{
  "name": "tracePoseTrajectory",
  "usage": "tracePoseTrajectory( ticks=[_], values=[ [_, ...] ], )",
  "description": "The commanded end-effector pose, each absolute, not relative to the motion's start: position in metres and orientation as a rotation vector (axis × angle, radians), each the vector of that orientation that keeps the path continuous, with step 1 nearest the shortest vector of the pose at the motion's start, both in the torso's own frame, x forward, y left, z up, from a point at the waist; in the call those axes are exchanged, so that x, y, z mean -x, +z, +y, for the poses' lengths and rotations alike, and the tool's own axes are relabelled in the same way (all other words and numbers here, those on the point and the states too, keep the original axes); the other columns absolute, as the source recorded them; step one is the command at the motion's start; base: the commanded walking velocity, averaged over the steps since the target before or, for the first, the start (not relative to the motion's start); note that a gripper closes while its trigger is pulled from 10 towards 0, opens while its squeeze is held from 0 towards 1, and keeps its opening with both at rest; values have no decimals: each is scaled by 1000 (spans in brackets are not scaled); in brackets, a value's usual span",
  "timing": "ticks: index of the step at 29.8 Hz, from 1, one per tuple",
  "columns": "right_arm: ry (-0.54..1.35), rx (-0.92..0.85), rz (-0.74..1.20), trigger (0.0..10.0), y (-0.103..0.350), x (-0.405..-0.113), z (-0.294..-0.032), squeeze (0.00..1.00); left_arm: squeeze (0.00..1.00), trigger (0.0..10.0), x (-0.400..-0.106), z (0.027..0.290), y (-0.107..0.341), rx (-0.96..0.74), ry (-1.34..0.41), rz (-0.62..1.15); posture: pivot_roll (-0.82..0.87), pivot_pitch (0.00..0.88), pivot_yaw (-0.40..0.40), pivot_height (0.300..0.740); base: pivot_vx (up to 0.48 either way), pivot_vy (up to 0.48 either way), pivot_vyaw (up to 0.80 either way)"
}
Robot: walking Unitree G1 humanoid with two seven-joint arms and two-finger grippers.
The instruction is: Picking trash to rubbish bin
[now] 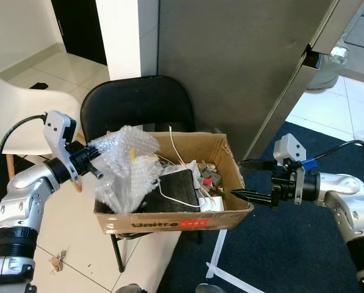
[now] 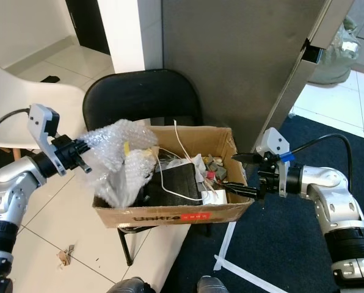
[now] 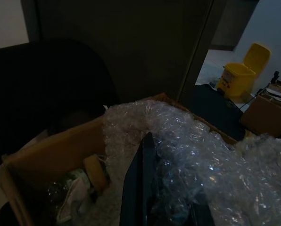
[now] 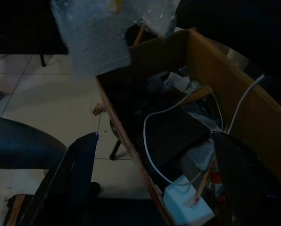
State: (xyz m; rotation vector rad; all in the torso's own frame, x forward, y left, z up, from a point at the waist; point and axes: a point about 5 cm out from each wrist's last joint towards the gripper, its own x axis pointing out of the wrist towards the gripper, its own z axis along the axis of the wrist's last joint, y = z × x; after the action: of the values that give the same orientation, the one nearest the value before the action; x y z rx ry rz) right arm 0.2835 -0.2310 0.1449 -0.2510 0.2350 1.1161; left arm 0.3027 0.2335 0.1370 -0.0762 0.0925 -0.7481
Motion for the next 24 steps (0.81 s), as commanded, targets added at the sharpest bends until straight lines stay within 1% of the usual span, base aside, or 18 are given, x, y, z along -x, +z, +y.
tracePoseTrajectory(
  ticks=[1, 4, 6, 9, 11, 21, 24],
  values=[
    [1122, 260, 260, 10000, 141, -282, -233, 0, 0, 10000, -302, 230, 133, 77, -766, 103, -15, 0, -18, 740, 0, 0, 0],
    [1132, 257, 263, 10000, 142, -281, -233, 0, 0, 10000, -304, 234, 128, 82, -741, 113, -21, 0, -20, 740, 0, 0, 0],
    [1144, 255, 266, 10000, 143, -279, -234, 0, 0, 10000, -306, 243, 124, 89, -682, 119, -27, 0, -25, 740, 0, 0, 0],
    [1148, 254, 267, 10000, 143, -278, -235, 0, 0, 10000, -307, 246, 122, 93, -662, 120, -29, 0, -29, 740, 0, 0, 0],
    [1184, 248, 285, 10000, 143, -273, -236, 0, 0, 10000, -310, 257, 120, 111, -605, 120, -38, 0, -38, 740, 0, 0, 0],
    [1191, 254, 296, 10000, 145, -271, -239, 0, 0, 10000, -315, 266, 122, 127, -559, 93, -51, 0, -53, 740, 0, 0, 0],
    [1184, 255, 290, 10000, 150, -271, -241, 0, 0, 10000, -317, 273, 118, 126, -522, 96, -59, 0, -62, 740, 0, 0, 0]
  ],
)
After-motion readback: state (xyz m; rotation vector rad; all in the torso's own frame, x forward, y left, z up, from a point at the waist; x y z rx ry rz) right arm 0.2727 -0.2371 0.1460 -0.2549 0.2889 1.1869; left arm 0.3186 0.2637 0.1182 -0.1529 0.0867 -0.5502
